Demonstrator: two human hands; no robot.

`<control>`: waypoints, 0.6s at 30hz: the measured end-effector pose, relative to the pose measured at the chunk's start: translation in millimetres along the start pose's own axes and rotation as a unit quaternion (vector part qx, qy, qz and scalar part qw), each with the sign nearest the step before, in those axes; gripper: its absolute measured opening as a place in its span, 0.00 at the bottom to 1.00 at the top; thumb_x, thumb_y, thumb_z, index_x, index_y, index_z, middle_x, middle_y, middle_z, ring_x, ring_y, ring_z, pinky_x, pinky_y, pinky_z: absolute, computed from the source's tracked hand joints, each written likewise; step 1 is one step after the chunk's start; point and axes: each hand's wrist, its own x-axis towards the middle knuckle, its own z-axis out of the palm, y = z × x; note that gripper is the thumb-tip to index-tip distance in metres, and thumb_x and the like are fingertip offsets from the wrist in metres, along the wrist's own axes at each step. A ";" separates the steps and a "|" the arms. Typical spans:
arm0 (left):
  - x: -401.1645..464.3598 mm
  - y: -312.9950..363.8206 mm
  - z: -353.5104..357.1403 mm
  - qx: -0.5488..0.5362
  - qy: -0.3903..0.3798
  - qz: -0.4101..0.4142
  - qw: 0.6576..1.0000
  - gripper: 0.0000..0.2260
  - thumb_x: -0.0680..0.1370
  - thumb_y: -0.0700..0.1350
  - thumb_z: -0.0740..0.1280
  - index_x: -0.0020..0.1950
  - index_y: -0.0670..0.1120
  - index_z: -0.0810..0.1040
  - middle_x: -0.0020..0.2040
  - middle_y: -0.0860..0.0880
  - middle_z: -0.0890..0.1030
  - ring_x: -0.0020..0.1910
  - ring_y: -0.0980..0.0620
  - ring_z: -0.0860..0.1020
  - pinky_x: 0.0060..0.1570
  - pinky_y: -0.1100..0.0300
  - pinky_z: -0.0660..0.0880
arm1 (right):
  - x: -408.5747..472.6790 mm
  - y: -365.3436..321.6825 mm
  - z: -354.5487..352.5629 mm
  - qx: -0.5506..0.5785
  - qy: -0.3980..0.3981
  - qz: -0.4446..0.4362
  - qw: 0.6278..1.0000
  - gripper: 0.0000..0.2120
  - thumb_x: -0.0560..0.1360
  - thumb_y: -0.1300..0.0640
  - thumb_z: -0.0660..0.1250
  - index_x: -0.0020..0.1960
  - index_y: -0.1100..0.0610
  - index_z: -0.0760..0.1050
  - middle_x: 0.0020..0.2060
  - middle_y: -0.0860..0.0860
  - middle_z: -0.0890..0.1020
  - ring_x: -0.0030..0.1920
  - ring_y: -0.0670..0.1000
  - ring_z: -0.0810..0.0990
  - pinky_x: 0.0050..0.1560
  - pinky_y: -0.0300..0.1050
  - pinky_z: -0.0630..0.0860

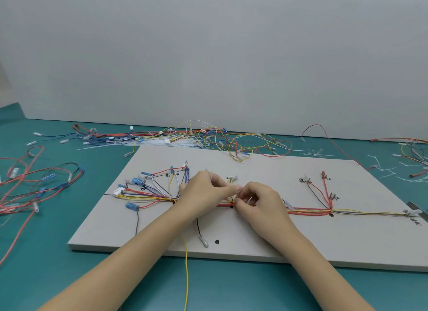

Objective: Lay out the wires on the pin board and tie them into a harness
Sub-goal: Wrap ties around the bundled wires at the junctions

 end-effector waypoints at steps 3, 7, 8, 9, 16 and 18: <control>-1.3 1.3 1.9 0.014 0.011 0.008 1.000 0.14 0.71 0.63 0.71 0.36 0.53 0.82 0.38 0.58 0.84 0.46 0.62 0.78 0.51 0.53 0.61 | 0.3 0.1 0.1 0.001 -0.005 0.001 1.000 0.08 0.72 0.60 0.69 0.35 0.51 0.75 0.34 0.44 0.79 0.38 0.46 0.73 0.39 0.39 0.65; 0.1 2.1 2.0 0.029 0.011 0.039 0.999 0.12 0.74 0.59 0.69 0.37 0.53 0.81 0.38 0.57 0.84 0.46 0.60 0.78 0.46 0.54 0.58 | -0.6 -1.6 0.1 0.000 -0.010 -0.006 1.000 0.09 0.73 0.57 0.69 0.36 0.49 0.74 0.35 0.44 0.80 0.38 0.45 0.72 0.38 0.37 0.63; 0.4 2.4 2.8 0.033 0.015 0.047 0.998 0.11 0.75 0.58 0.69 0.39 0.52 0.81 0.38 0.57 0.84 0.46 0.60 0.78 0.46 0.54 0.57 | -0.7 -2.1 0.8 -0.005 -0.009 -0.007 1.000 0.08 0.73 0.57 0.69 0.36 0.49 0.74 0.35 0.44 0.80 0.38 0.46 0.72 0.38 0.38 0.63; 0.5 2.6 3.6 0.034 0.019 0.055 0.998 0.11 0.75 0.57 0.69 0.40 0.52 0.80 0.39 0.57 0.84 0.47 0.60 0.78 0.46 0.54 0.57 | -0.7 -2.5 1.4 -0.008 -0.007 -0.006 1.000 0.08 0.73 0.57 0.69 0.36 0.49 0.74 0.35 0.45 0.80 0.38 0.47 0.71 0.37 0.37 0.62; -4.8 1.7 12.5 0.079 0.085 0.125 0.985 0.08 0.75 0.52 0.68 0.38 0.52 0.78 0.38 0.56 0.82 0.48 0.57 0.75 0.43 0.53 0.53 | 1.5 -6.8 2.0 -0.010 0.013 0.031 0.999 0.11 0.70 0.58 0.69 0.32 0.49 0.72 0.36 0.45 0.79 0.43 0.52 0.73 0.42 0.44 0.66; -5.3 2.0 14.1 0.084 0.114 0.142 0.980 0.07 0.74 0.51 0.70 0.36 0.52 0.78 0.36 0.57 0.81 0.49 0.57 0.73 0.43 0.54 0.53 | 2.1 -7.0 1.0 -0.038 0.007 0.046 0.998 0.11 0.70 0.56 0.70 0.32 0.48 0.71 0.40 0.46 0.76 0.49 0.51 0.72 0.49 0.47 0.63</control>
